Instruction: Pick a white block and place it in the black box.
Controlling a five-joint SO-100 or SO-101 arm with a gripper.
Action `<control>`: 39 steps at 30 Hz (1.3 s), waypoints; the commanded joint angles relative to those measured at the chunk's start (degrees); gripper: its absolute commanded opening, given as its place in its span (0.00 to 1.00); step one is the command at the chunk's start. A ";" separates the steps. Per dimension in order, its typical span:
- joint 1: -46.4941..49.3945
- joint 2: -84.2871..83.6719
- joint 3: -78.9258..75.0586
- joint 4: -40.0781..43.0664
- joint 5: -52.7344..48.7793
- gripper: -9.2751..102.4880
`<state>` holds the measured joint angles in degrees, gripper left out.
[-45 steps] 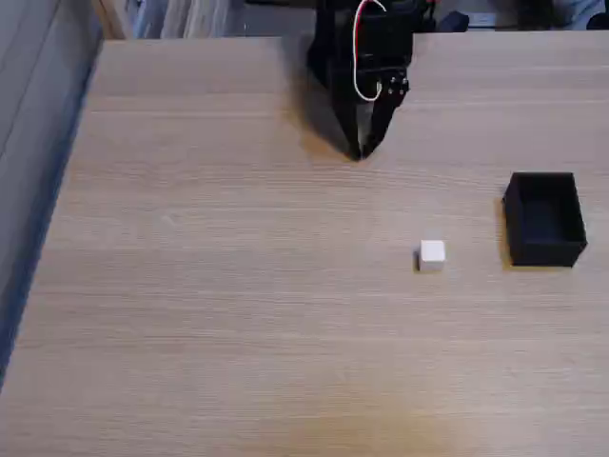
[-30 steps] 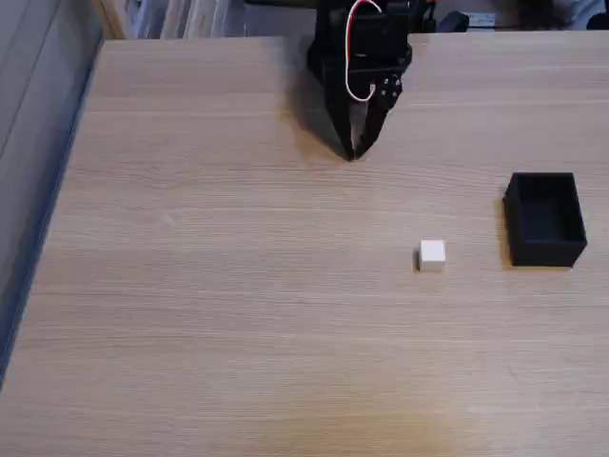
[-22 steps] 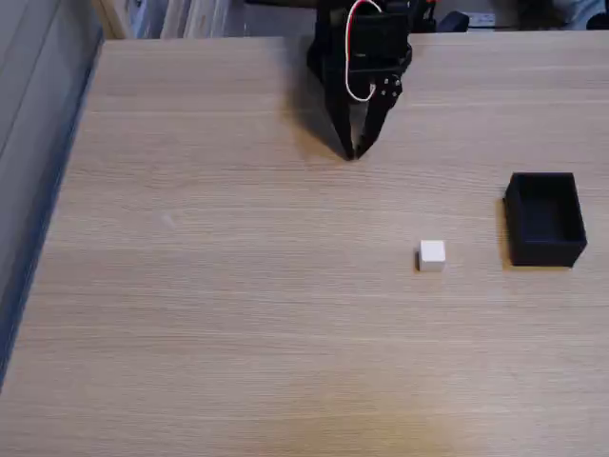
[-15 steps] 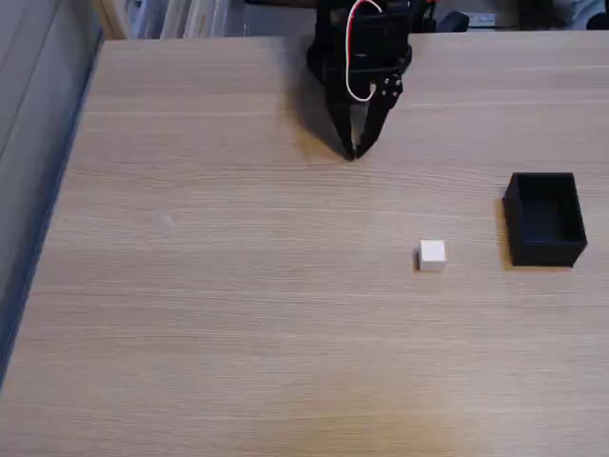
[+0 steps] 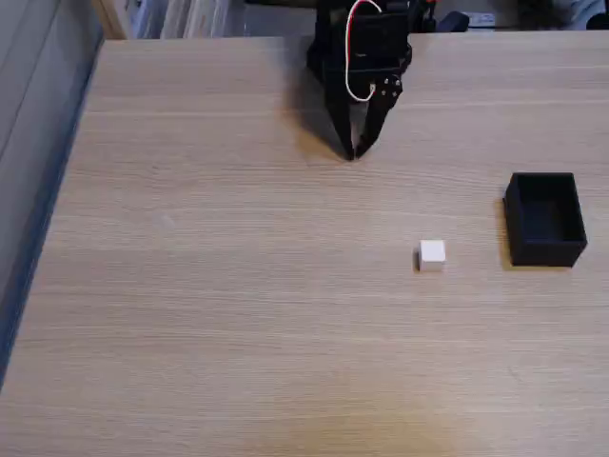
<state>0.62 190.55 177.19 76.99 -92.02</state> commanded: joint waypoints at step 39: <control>-13.10 -38.58 -29.00 -10.72 12.13 0.33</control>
<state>-11.78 155.04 151.35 68.12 -80.60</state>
